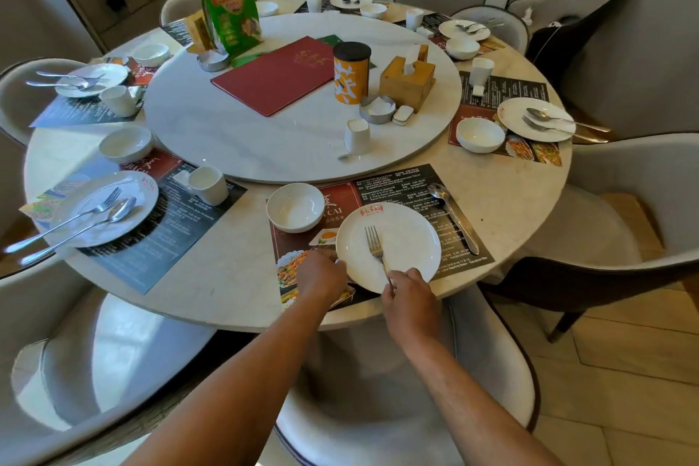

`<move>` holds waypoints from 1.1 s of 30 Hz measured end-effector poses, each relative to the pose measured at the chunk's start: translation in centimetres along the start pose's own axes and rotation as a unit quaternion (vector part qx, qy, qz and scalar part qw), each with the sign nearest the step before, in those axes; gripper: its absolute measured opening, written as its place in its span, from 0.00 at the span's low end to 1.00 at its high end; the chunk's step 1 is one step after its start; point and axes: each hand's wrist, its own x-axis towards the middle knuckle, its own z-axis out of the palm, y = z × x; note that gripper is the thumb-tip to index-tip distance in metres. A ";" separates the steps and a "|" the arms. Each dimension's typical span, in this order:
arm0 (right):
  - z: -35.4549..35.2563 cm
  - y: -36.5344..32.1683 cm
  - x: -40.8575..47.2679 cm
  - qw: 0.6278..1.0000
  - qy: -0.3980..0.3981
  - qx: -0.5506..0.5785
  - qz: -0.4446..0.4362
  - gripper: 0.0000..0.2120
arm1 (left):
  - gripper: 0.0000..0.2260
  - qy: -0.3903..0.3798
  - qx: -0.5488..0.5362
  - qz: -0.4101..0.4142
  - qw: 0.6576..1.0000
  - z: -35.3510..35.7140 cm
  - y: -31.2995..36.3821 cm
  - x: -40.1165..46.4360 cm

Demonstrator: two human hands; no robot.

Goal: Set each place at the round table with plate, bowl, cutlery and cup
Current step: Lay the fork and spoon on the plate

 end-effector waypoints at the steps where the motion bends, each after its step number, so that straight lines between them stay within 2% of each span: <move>1: 0.1 0.0 0.1 1.000 0.000 0.000 0.002 0.14 | 0.12 0.001 -0.004 -0.001 1.000 0.0 0.0 0.0; 5: -0.1 -0.1 0.3 1.000 -0.003 -0.006 0.005 0.13 | 0.12 0.011 -0.002 0.001 1.000 -0.1 0.0 -0.1; 8: -1.1 0.0 0.6 0.999 0.020 -0.027 0.018 0.17 | 0.12 0.049 0.029 0.016 0.998 -0.3 0.5 -1.0; 12: -2.8 1.1 2.2 0.997 0.059 -0.032 0.030 0.18 | 0.17 0.103 0.138 0.102 0.980 0.3 0.7 -1.7; 18: -5.5 3.8 6.8 0.992 0.099 -0.068 0.036 0.14 | 0.22 0.086 0.206 0.187 0.957 1.9 2.7 -1.4; 20: -6.3 5.1 8.9 0.992 0.090 -0.069 0.047 0.14 | 0.22 0.092 0.225 0.205 0.948 2.6 3.9 -1.1; 29: -6.3 8.8 15.9 0.997 -0.009 -0.072 0.029 0.14 | 0.23 0.098 0.243 0.151 0.953 6.2 7.1 -0.9; 33: -6.4 9.4 17.2 0.996 -0.025 -0.089 0.001 0.15 | 0.24 0.104 0.241 0.118 0.958 6.5 6.8 -1.2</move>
